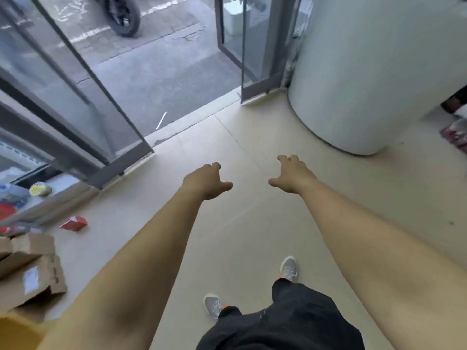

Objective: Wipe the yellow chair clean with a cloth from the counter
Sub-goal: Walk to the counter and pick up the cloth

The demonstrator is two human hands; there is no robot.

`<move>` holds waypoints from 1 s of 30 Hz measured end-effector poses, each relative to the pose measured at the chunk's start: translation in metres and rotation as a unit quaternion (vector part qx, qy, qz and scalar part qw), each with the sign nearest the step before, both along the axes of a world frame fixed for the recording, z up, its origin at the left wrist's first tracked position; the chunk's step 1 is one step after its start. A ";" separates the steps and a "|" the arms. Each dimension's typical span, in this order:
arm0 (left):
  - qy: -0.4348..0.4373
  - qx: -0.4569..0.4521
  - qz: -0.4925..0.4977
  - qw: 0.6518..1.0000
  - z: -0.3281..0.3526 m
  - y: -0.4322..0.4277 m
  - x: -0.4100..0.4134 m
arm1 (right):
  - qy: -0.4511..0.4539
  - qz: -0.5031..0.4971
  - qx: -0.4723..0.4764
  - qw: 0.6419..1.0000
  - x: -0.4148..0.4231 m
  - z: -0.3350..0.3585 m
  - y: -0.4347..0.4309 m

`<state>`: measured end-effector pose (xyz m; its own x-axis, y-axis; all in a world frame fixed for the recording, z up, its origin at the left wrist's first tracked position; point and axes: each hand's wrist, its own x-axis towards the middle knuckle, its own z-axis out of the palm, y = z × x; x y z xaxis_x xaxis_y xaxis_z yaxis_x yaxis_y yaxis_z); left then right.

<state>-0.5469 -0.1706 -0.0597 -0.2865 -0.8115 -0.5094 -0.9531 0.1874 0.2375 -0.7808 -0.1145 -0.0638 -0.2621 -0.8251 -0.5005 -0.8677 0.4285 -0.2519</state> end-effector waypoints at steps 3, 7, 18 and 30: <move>0.007 -0.019 -0.066 0.998 0.008 -0.014 -0.110 | 0.004 -0.066 -0.011 0.998 -0.101 0.006 0.015; 0.017 -0.030 -0.131 0.991 0.017 -0.029 -0.256 | 0.010 -0.136 -0.026 0.990 -0.235 0.018 0.033; 0.068 -0.099 -0.280 0.952 0.068 -0.072 -0.585 | 0.036 -0.276 -0.090 0.956 -0.521 0.073 0.042; 0.129 -0.122 -0.348 0.920 0.075 -0.192 -0.860 | 0.076 -0.314 -0.112 0.940 -0.751 0.091 -0.069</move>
<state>-1.4067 -0.3623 0.0157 -0.8667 -0.4659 -0.1781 -0.4988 0.8095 0.3098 -1.5317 -0.1833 0.0272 -0.7869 -0.5637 -0.2509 -0.4945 0.8194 -0.2901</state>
